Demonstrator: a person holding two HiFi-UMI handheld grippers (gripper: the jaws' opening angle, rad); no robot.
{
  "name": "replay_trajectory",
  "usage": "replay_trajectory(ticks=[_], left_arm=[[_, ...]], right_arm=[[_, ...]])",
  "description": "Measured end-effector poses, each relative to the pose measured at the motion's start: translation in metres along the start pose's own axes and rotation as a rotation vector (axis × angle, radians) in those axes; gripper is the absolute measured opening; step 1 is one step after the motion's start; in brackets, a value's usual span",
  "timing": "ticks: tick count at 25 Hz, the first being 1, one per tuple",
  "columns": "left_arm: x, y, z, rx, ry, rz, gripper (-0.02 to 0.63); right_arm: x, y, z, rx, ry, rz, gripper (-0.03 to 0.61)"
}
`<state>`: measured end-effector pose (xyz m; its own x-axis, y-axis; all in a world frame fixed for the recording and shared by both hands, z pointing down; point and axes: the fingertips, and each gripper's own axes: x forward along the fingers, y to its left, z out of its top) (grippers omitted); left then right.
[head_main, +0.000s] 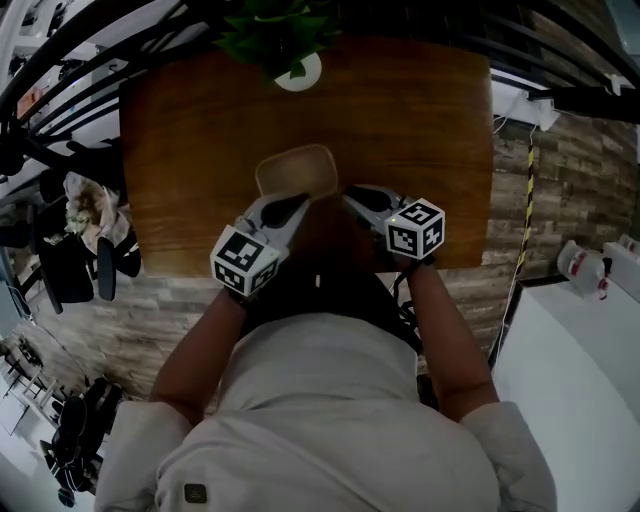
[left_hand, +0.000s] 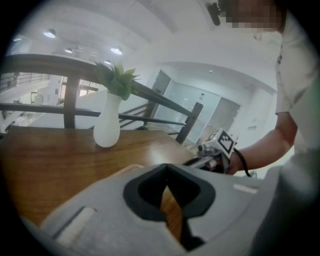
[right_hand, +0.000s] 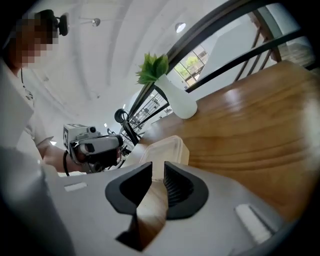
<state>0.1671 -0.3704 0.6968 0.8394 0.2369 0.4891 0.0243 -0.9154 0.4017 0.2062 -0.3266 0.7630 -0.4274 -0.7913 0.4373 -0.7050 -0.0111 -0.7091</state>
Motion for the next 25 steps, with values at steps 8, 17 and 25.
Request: replay_trajectory(ticks=[8, 17, 25], left_arm=[[0.021, 0.005, -0.009, -0.03, 0.023, 0.024, 0.005], [0.033, 0.01, -0.021, -0.05, 0.044, 0.036, 0.005], [0.028, 0.023, -0.027, -0.074, 0.043, 0.054, 0.003]], right_arm=[[0.006, -0.031, -0.023, 0.072, 0.037, 0.013, 0.072], [0.016, -0.043, -0.032, 0.125, 0.04, 0.044, 0.074], [0.026, -0.044, -0.037, 0.135, 0.06, 0.065, 0.074]])
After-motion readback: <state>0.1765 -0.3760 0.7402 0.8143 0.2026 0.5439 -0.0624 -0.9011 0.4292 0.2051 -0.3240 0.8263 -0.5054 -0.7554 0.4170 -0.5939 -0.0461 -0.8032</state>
